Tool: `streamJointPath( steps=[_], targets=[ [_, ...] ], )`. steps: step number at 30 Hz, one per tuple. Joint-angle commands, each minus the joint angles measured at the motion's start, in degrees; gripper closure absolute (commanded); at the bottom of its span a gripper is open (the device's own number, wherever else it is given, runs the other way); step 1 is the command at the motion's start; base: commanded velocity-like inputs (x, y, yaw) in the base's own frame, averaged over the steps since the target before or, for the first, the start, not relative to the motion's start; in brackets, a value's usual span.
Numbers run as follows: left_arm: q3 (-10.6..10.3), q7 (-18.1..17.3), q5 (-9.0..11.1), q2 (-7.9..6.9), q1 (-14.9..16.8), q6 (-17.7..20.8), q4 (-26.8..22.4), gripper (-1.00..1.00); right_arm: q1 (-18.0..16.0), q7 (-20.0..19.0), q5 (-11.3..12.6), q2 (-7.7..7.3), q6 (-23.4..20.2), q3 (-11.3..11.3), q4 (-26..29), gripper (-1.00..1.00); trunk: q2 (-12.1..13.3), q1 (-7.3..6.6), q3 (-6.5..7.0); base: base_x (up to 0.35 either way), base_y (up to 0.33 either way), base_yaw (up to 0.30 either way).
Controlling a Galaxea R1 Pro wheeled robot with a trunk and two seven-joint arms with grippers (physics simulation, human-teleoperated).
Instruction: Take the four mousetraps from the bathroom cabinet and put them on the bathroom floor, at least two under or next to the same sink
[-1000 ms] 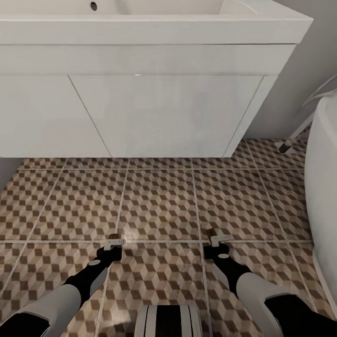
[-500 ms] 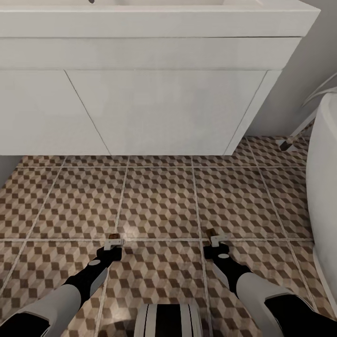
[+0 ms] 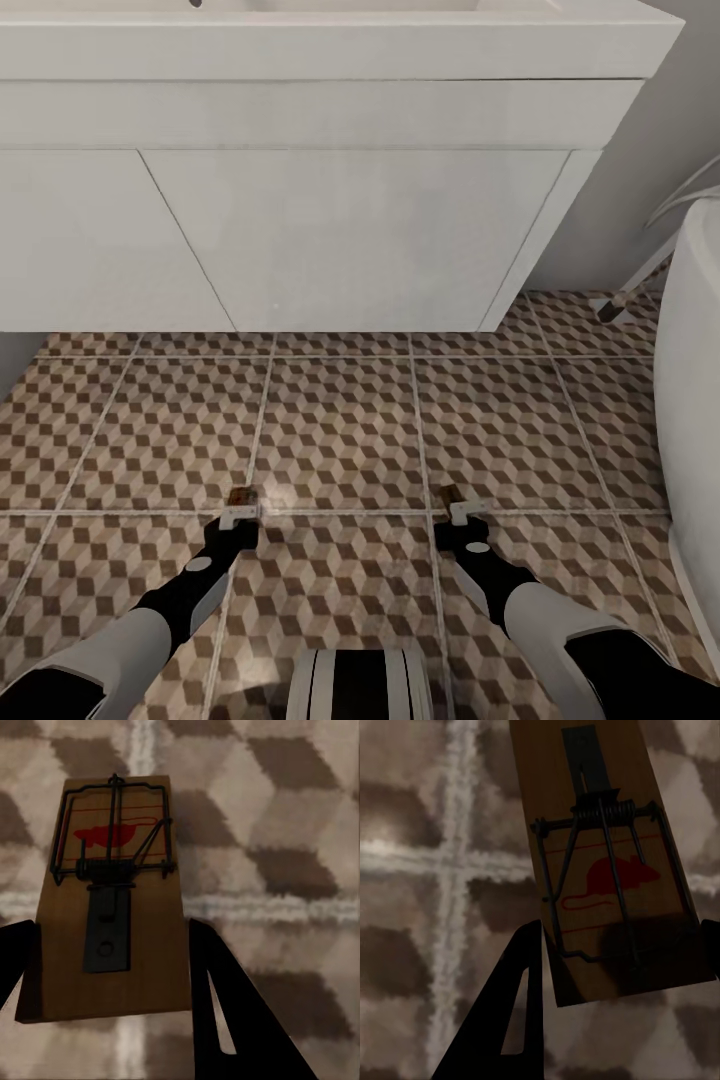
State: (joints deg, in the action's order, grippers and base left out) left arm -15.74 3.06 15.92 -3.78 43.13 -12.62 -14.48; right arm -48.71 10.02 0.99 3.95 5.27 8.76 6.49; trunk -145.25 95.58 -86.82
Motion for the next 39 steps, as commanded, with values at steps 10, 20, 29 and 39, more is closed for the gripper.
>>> streamJointPath(
  steps=[10, 20, 29, 39],
  targets=[
    [-0.57, 0.28, -4.85, -0.66, 0.02, -1.46, 1.08, 1.00, -0.05, 0.32, 0.23, 0.01, 0.53, 0.46, -0.07, 1.00, -0.01, -0.01, -0.03, 0.000, 0.000, 0.000],
    [-0.53, 0.31, -6.53, -0.74, 0.02, -1.83, 2.59, 1.00, -0.03, 0.47, 0.23, 0.09, 4.45, 0.38, -0.07, 1.00, -0.01, -0.01, -0.03, 0.000, 0.000, 0.000],
    [-0.60, 0.28, -6.80, -0.63, 0.02, -2.02, 2.85, 1.00, 0.00, 0.44, 0.16, 0.09, 6.81, 0.40, -0.16, 1.00, -0.01, -0.01, -0.03, 0.000, 0.000, 0.000],
    [-0.68, 0.20, -6.93, -0.46, 0.02, -1.78, 2.61, 1.00, -0.02, 0.44, 0.15, 0.09, 6.95, 0.38, -0.16, 1.00, -0.01, -0.01, -0.03, 0.000, 0.000, 0.000]
  ],
)
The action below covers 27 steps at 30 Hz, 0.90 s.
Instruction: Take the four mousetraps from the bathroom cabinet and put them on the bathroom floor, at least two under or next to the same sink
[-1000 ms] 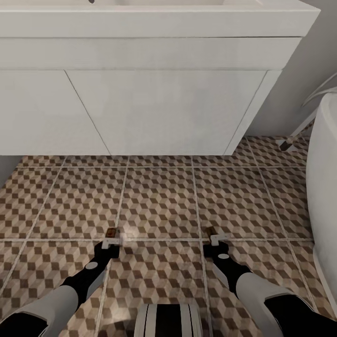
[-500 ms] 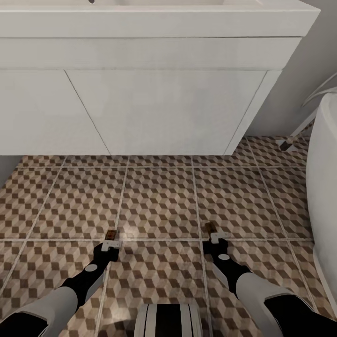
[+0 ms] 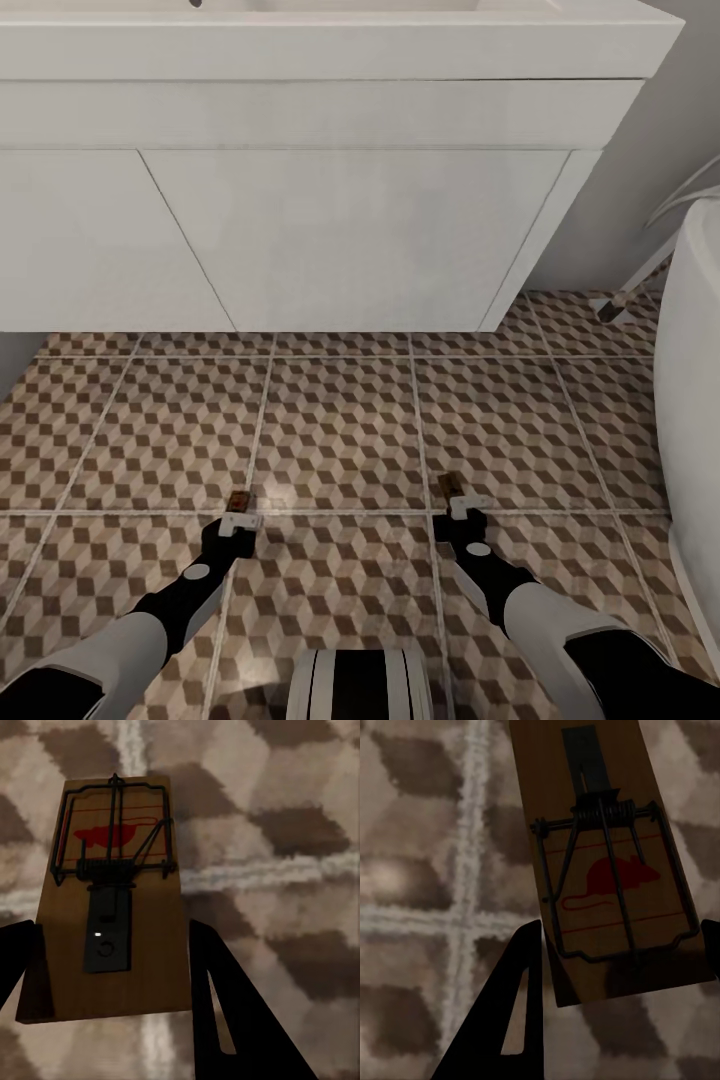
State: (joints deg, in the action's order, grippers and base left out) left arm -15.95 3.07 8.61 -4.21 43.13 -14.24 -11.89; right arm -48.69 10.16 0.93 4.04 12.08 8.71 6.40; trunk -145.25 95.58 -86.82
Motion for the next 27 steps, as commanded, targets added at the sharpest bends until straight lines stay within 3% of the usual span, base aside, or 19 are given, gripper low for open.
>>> streamJointPath(
  steps=[1, 4, 9, 12, 22, 27],
  targets=[
    [-0.38, 0.25, 0.38, 0.08, 0.02, -0.05, -0.06, 1.00, -0.02, 0.30, 0.21, 0.00, 0.11, 0.43, -0.07, 1.00, -0.01, -0.01, -0.03, 0.000, 0.000, 0.000],
    [-0.20, 0.60, 0.37, 0.54, 0.02, 0.21, -0.36, 1.00, -0.02, 0.31, 0.23, 0.00, 0.03, 0.40, -0.07, 1.00, -0.01, -0.01, -0.03, 0.000, 0.000, 0.000],
    [-0.26, 5.05, 0.36, 3.84, 0.02, 0.72, -0.41, 1.00, -0.01, 0.41, 0.29, -0.06, -0.02, 0.34, -0.07, 1.00, -0.01, -0.01, -0.03, 0.000, 0.000, 0.000],
    [-0.36, 6.87, 0.25, 5.10, 0.02, 1.09, -0.24, 1.00, 0.00, 1.08, 0.29, -0.08, -0.03, 0.17, -0.07, 1.00, -0.01, -0.01, -0.03, 0.000, 0.000, 0.000],
    [-0.38, 7.43, 0.33, 5.66, 0.02, 1.31, -0.14, 1.00, -0.03, 2.19, 0.30, -0.08, -0.04, 0.08, -0.07, 1.00, -0.01, -0.01, -0.03, 0.000, 0.000, 0.000],
    [-0.32, 7.42, 0.29, 5.70, 0.02, 1.32, -0.15, 1.00, -0.05, 2.22, 0.30, -0.07, -0.04, 0.08, -0.07, 1.00, -0.08, 0.12, -1.14, 0.000, 0.000, 0.000]
  ],
)
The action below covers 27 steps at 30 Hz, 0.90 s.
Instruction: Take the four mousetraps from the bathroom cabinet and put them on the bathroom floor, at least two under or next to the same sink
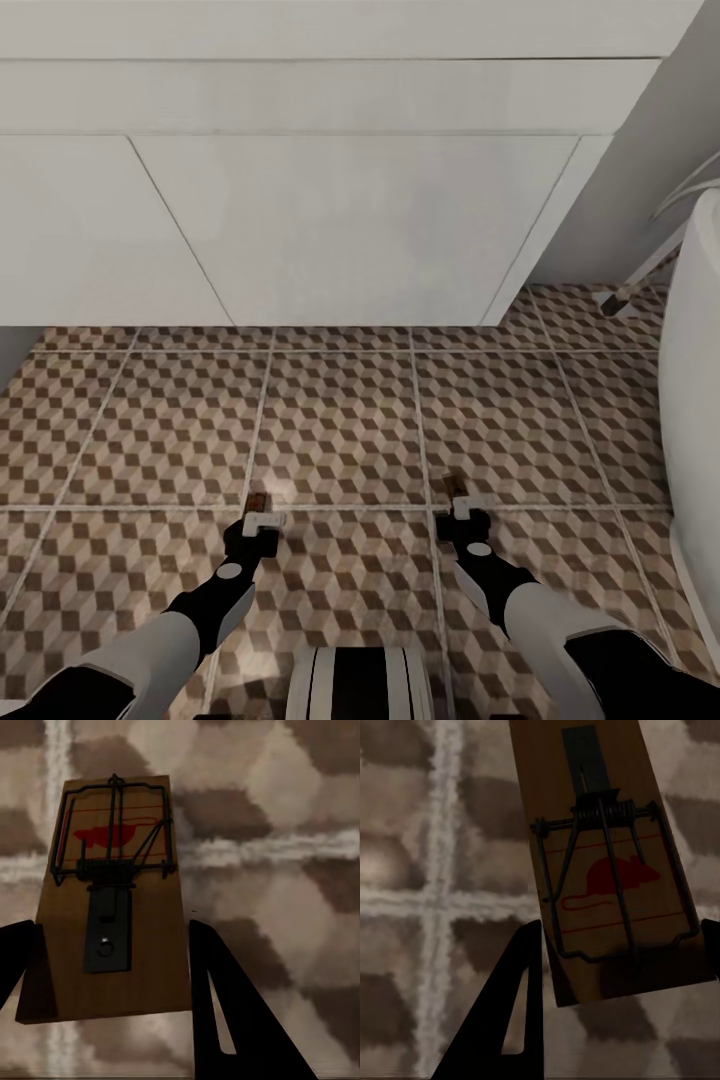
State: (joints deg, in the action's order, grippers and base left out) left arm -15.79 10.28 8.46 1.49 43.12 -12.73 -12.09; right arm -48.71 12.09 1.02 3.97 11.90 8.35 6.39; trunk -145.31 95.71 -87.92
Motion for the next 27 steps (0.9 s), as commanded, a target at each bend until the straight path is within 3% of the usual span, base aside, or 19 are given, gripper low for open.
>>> streamJointPath(
  steps=[1, 27],
  targets=[
    [-0.48, 0.19, 0.43, -0.02, 0.04, -0.21, 0.04, 1.00, -0.02, 0.29, 0.21, 0.01, 0.14, 0.44, -0.07, 1.00, -0.03, 0.01, -0.26, 0.000, 0.000, 0.000],
    [-0.74, 0.69, 0.02, -0.19, 0.04, -0.65, 0.20, 1.00, -0.02, 0.32, 0.12, 0.07, 0.14, 0.44, -0.07, 1.00, -0.04, 0.04, -0.48, 0.000, 0.000, 0.000]
  ],
)
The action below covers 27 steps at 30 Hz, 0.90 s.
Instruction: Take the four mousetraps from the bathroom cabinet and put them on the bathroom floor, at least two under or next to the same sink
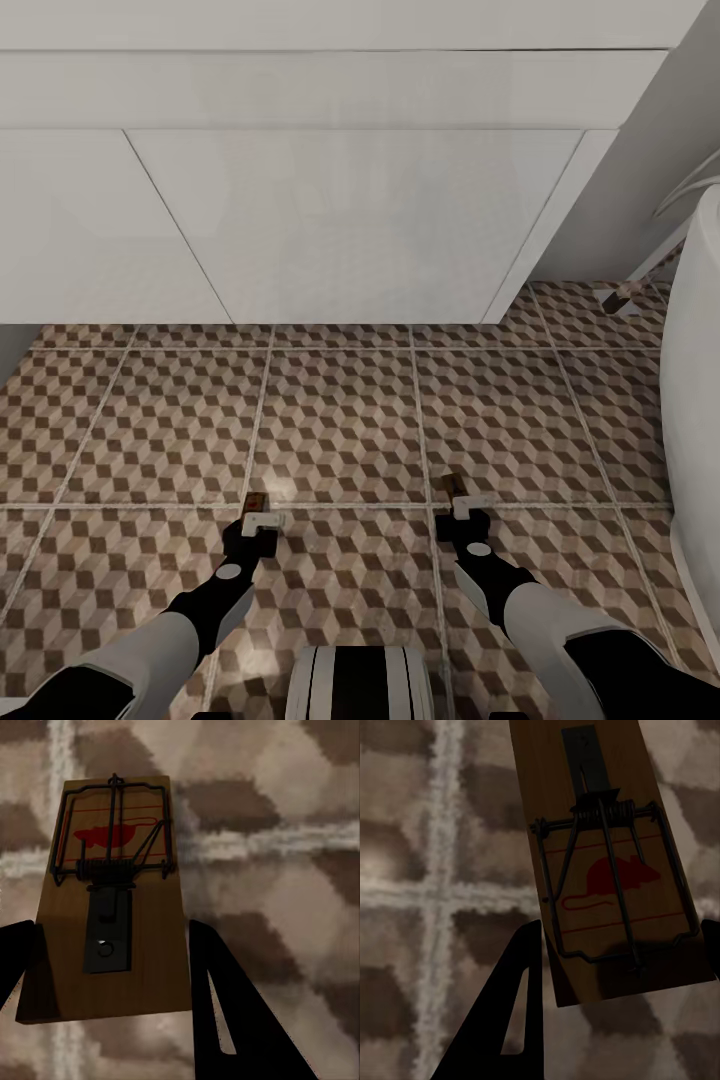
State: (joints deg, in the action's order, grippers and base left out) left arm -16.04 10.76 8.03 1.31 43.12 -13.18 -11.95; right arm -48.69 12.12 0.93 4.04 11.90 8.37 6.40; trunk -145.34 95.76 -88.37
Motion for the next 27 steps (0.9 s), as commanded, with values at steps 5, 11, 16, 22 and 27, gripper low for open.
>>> streamJointPath(
  steps=[5, 11, 16, 22, 27],
  targets=[
    [-0.21, -2.43, 0.77, -1.27, 0.03, -0.19, 0.29, 1.00, -0.01, 0.34, 0.21, 0.01, 0.21, 0.42, -0.07, 1.00, -0.01, -0.01, -0.03, 0.000, 0.000, 0.000],
    [0.10, -6.27, 1.30, -5.64, 0.03, -0.15, 0.34, 1.00, -0.05, 0.35, 0.21, 0.01, 0.22, 0.47, -0.07, 1.00, -0.01, -0.01, -0.03, 0.000, 0.000, 0.000],
    [0.13, -6.69, 1.94, -6.46, 0.03, -0.26, 0.35, 1.00, -0.03, 0.36, 0.21, 0.01, 0.22, 0.56, -0.07, 1.00, -0.01, -0.01, -0.03, 0.000, 0.000, 0.000],
    [0.13, -6.79, 2.16, -6.82, 0.03, -0.34, 0.35, 1.00, -0.01, 0.36, 0.21, 0.01, 0.23, 0.61, -0.10, 1.00, -0.01, -0.01, -0.03, 0.000, 0.000, 0.000],
    [0.14, -6.80, 2.19, -6.98, 0.03, -0.42, 0.33, 1.00, -0.01, 0.36, 0.30, 0.01, 0.24, 0.67, -0.16, 1.00, -0.01, -0.01, -0.03, 0.000, 0.000, 0.000]
  ],
)
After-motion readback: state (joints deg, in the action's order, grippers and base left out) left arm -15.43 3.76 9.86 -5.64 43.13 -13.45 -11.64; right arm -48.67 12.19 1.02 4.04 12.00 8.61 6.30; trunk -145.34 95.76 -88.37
